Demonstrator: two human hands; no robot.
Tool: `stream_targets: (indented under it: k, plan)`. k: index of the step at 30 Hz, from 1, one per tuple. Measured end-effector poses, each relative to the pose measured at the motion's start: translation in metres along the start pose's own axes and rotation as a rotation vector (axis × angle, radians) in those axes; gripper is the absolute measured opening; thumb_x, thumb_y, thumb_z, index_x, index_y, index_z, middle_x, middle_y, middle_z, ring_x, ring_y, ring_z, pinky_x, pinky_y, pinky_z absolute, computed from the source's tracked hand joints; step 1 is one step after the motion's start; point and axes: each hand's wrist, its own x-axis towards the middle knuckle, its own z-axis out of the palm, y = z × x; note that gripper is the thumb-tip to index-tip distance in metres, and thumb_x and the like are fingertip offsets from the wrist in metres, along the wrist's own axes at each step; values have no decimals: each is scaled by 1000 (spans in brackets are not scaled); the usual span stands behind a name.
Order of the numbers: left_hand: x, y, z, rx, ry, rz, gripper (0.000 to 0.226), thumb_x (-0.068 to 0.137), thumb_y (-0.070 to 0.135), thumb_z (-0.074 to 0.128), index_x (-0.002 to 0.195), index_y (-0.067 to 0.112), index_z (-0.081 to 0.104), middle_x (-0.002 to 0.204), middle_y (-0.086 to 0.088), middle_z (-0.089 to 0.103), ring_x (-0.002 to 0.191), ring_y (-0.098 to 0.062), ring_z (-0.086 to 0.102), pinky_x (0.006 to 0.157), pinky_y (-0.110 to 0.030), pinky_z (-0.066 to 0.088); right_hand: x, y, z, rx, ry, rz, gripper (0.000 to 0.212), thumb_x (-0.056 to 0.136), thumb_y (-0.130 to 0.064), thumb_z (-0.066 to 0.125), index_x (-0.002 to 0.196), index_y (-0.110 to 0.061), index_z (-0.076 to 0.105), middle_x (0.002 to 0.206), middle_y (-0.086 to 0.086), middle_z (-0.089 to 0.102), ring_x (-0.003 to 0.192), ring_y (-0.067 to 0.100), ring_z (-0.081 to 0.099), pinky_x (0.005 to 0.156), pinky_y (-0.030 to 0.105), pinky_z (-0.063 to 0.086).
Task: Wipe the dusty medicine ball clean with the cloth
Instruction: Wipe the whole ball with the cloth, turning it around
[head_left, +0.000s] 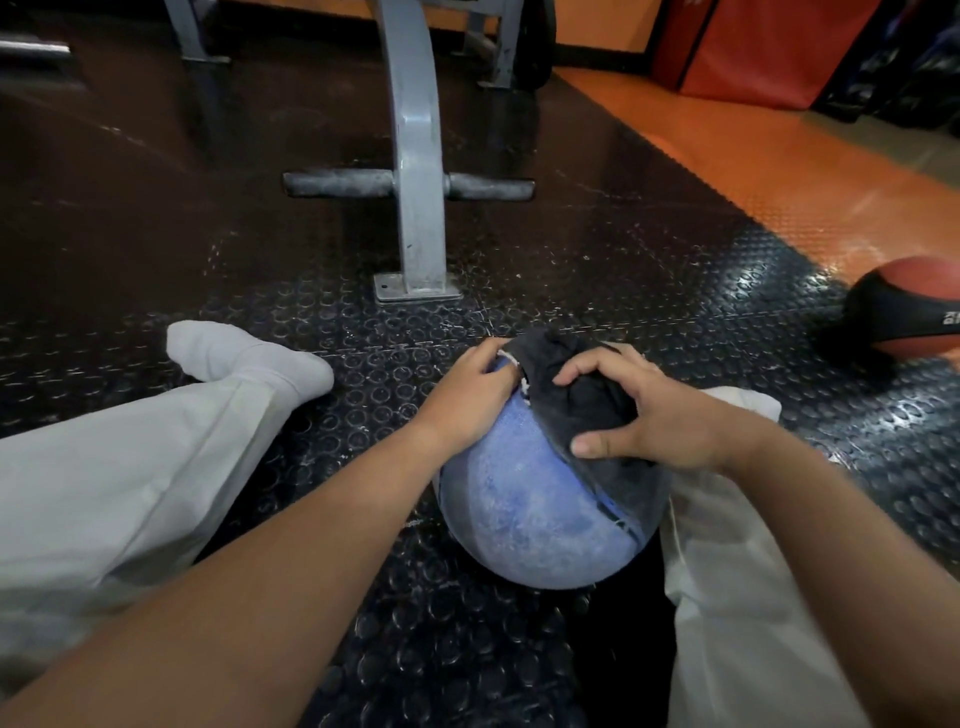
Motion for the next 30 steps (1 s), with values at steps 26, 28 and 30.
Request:
stream_targets:
  k: [26, 28, 30]
  plan:
    - [-25, -25, 0, -233, 219, 30, 18, 97, 38, 54, 81, 43, 61, 116, 5, 60, 103, -6, 57, 88, -26, 42, 29, -12, 10, 94, 206, -144, 25, 85, -20, 70, 95, -39, 55, 105, -12, 45, 92, -15, 46, 82, 9, 35]
    - [-26, -21, -3, -222, 213, 35, 19, 99, 29, 51, 82, 34, 59, 101, 8, 61, 89, 0, 54, 77, -14, 39, 18, -13, 3, 81, -40, -89, 45, 71, -33, 79, 106, -46, 54, 117, -18, 39, 105, -15, 42, 90, 6, 36]
    - [-25, -16, -6, -204, 177, 27, 20, 100, 24, 49, 84, 28, 58, 94, 13, 59, 85, 5, 53, 72, -8, 38, 14, -12, 7, 29, -32, -53, 57, 55, -53, 81, 102, -56, 50, 117, -23, 36, 117, 2, 42, 103, 24, 37]
